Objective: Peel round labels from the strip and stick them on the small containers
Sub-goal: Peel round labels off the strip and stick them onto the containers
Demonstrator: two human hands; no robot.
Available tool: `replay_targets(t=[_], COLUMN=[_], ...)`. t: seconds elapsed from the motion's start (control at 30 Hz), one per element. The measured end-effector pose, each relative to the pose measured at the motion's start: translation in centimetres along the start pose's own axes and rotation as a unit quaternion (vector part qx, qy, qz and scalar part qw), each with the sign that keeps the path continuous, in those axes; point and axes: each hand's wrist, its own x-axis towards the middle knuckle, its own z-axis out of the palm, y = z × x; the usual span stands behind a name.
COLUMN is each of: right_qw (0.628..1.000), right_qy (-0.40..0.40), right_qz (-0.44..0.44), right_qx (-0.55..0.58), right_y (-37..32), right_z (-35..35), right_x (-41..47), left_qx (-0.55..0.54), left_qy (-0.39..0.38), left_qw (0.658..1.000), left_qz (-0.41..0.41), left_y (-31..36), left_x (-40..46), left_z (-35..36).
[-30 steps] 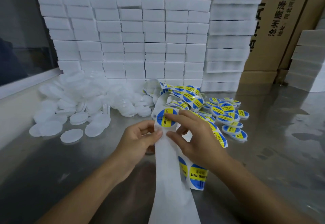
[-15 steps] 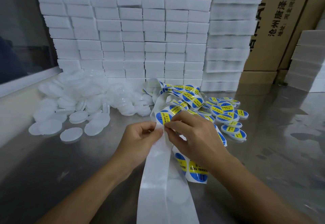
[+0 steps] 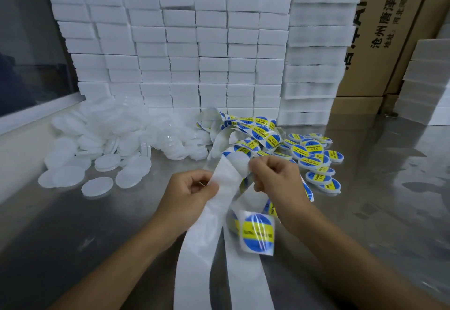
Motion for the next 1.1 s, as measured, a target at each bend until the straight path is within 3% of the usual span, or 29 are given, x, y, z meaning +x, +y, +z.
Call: replay_targets(t=[0.13, 0.37, 0.43, 0.53, 0.63, 0.7, 0.8, 1.0, 1.1], right_qw=[0.963, 0.955, 0.959, 0.966, 0.971, 0.974, 0.978, 0.984, 0.985], right_qy=[0.010, 0.038, 0.055, 0.073, 0.090, 0.098, 0.104, 0.116, 0.109], right_qz=[0.156, 0.093, 0.069, 0.041, 0.024, 0.018, 0.012, -0.031, -0.046], right_qx=[0.218, 0.278, 0.270, 0.243, 0.218, 0.204, 0.182, 0.134, 0.122], right_y=[-0.3, -0.9, -1.2, -1.3, -1.4, -1.4, -1.2, -0.9, -0.8], right_z=[-0.8, -1.8, -1.9, -2.2, -2.4, -2.4, -2.4, -2.6, -2.7], right_x=[0.8, 0.9, 0.9, 1.0, 1.1, 1.1, 1.2, 1.3, 1.3], left_qx=[0.008, 0.165, 0.310, 0.535, 0.574, 0.593, 0.611, 0.564, 0.564], left_qy=[0.038, 0.206, 0.235, 0.208, 0.180, 0.171, 0.176, 0.177, 0.158], left_qw=[0.999, 0.964, 0.921, 0.812, 0.777, 0.763, 0.758, 0.803, 0.808], left_qz=[-0.004, 0.044, 0.016, -0.102, -0.185, -0.193, -0.144, -0.074, -0.060], left_y=[-0.4, -2.3, -2.9, -4.1, -4.2, -4.1, -4.2, -4.3, -4.1], left_x=[0.6, 2.2, 2.7, 3.3, 3.2, 3.3, 3.3, 3.3, 3.3], left_z=[-0.5, -4.1, -5.7, -8.0, -8.7, -8.6, -8.3, -7.8, -7.4])
